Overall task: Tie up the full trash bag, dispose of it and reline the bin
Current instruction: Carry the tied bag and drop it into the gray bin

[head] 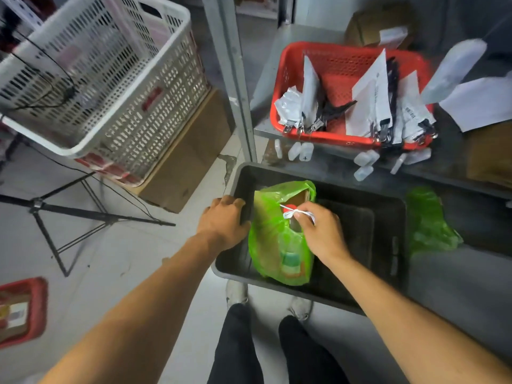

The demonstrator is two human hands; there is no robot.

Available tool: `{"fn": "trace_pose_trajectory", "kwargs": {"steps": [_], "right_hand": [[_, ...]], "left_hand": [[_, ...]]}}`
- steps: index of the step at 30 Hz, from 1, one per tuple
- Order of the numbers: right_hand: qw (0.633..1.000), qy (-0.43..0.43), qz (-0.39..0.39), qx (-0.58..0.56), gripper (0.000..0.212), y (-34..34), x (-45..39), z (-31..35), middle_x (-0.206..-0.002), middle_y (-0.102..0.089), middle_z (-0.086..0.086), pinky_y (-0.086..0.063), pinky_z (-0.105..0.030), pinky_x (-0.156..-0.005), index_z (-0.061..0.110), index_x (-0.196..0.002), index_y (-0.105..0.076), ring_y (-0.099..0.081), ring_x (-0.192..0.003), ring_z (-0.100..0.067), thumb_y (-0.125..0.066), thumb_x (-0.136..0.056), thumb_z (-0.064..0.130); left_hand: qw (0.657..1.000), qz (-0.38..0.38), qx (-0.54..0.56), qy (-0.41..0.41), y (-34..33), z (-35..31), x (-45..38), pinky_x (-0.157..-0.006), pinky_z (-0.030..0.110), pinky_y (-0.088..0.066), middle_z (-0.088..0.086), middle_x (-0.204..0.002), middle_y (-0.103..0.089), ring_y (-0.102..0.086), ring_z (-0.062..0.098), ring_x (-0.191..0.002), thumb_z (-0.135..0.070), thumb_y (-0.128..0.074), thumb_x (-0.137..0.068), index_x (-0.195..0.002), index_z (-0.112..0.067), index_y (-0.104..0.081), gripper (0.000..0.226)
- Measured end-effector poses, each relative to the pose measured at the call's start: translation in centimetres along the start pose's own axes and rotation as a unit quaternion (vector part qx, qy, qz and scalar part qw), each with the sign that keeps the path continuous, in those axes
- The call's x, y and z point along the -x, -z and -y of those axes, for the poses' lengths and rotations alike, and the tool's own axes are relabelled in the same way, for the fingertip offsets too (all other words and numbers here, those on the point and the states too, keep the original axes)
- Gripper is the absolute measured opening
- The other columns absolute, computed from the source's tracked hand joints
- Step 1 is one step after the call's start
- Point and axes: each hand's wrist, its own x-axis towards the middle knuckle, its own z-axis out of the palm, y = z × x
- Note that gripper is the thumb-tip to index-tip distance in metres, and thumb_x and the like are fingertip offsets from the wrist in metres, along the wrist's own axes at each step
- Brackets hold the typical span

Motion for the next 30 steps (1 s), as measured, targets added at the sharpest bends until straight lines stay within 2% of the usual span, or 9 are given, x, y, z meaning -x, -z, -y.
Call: {"fn": "trace_pose_trajectory", "kwargs": {"steps": [2,3,7,12,16,18,21,23,30], "right_hand": [[1.0,0.01,-0.003,-0.012,0.019,-0.7,-0.4,0.0,-0.077,-0.068,0.015,-0.04,-0.005,-0.066,0.029,-0.079,-0.064,-0.062,-0.075,0.003,-0.062,-0.093,0.017],[1.0,0.015,-0.004,-0.023,0.019,-1.0,-0.7,0.0,-0.077,-0.067,0.017,-0.039,-0.003,-0.066,0.031,-0.079,-0.064,-0.061,-0.077,0.006,-0.062,-0.093,0.017],[0.998,0.017,-0.017,-0.062,0.012,-1.8,-1.5,-0.1,-0.081,-0.069,0.02,-0.041,-0.004,-0.068,0.027,-0.083,-0.069,-0.063,-0.081,0.005,-0.063,-0.091,0.02],[0.997,0.009,-0.013,-0.077,0.011,-2.8,-2.5,-0.8,-0.08,-0.069,0.015,-0.041,-0.007,-0.068,0.019,-0.085,-0.071,-0.062,-0.079,0.004,-0.062,-0.09,0.017],[0.998,-0.026,-0.003,-0.052,0.017,-3.4,-2.3,-2.2,-0.076,-0.067,0.017,-0.039,-0.005,-0.066,0.024,-0.08,-0.069,-0.061,-0.076,0.005,-0.063,-0.091,0.012],[0.998,-0.05,0.008,-0.026,0.016,-3.8,-2.1,-2.9,-0.078,-0.068,0.015,-0.041,-0.009,-0.067,0.024,-0.08,-0.069,-0.062,-0.077,-0.001,-0.064,-0.091,0.013],[0.996,-0.087,0.022,0.002,0.008,-4.7,-1.9,-3.9,-0.085,-0.073,0.006,-0.048,-0.026,-0.073,0.017,-0.086,-0.072,-0.066,-0.084,-0.014,-0.065,-0.091,0.017],[0.995,-0.098,0.027,0.019,0.008,-5.2,-1.8,-4.1,-0.088,-0.074,0.004,-0.051,-0.033,-0.076,0.018,-0.088,-0.072,-0.066,-0.086,-0.018,-0.065,-0.091,0.019],[0.994,-0.067,0.069,0.054,0.011,-7.7,-2.3,-3.3,-0.086,-0.072,0.003,-0.051,-0.038,-0.077,0.019,-0.081,-0.069,-0.062,-0.083,-0.026,-0.063,-0.088,0.015]], "left_hand": [[1.0,0.002,0.008,0.002,-0.9,0.7,-0.6,-0.101,0.043,-0.041,0.006,-0.137,-0.05,-0.045,0.032,-0.126,-0.047,-0.056,-0.085,-0.14,-0.023,-0.047,0.06],[1.0,0.004,0.014,0.005,-1.2,1.0,-0.9,-0.101,0.043,-0.041,0.006,-0.137,-0.05,-0.045,0.032,-0.125,-0.047,-0.057,-0.085,-0.14,-0.023,-0.047,0.061],[1.0,0.005,0.028,0.01,-2.1,2.0,-1.8,-0.102,0.043,-0.042,0.006,-0.138,-0.049,-0.044,0.033,-0.126,-0.045,-0.057,-0.086,-0.141,-0.023,-0.046,0.061],[0.999,-0.003,0.048,0.008,-2.2,2.5,-2.9,-0.101,0.045,-0.044,0.007,-0.137,-0.05,-0.045,0.033,-0.125,-0.046,-0.057,-0.088,-0.138,-0.023,-0.047,0.056],[0.999,-0.004,0.049,0.007,-2.3,2.6,-3.6,-0.102,0.046,-0.044,0.009,-0.138,-0.05,-0.045,0.033,-0.126,-0.044,-0.057,-0.089,-0.14,-0.022,-0.046,0.057],[0.998,-0.005,0.057,0.01,-2.5,2.5,-3.8,-0.101,0.046,-0.044,0.009,-0.138,-0.05,-0.046,0.033,-0.125,-0.044,-0.058,-0.089,-0.139,-0.022,-0.047,0.056],[0.998,-0.002,0.061,0.014,-3.0,2.4,-4.2,-0.1,0.045,-0.044,0.008,-0.138,-0.05,-0.045,0.032,-0.126,-0.044,-0.058,-0.089,-0.14,-0.022,-0.046,0.057],[0.998,0.001,0.059,0.012,-3.4,2.2,-4.3,-0.099,0.045,-0.045,0.007,-0.138,-0.05,-0.045,0.032,-0.126,-0.043,-0.058,-0.089,-0.141,-0.023,-0.046,0.057],[0.998,0.023,0.057,0.021,-5.3,2.1,-4.1,-0.098,0.047,-0.048,0.008,-0.138,-0.05,-0.046,0.033,-0.124,-0.043,-0.059,-0.089,-0.138,-0.02,-0.047,0.055]]}}
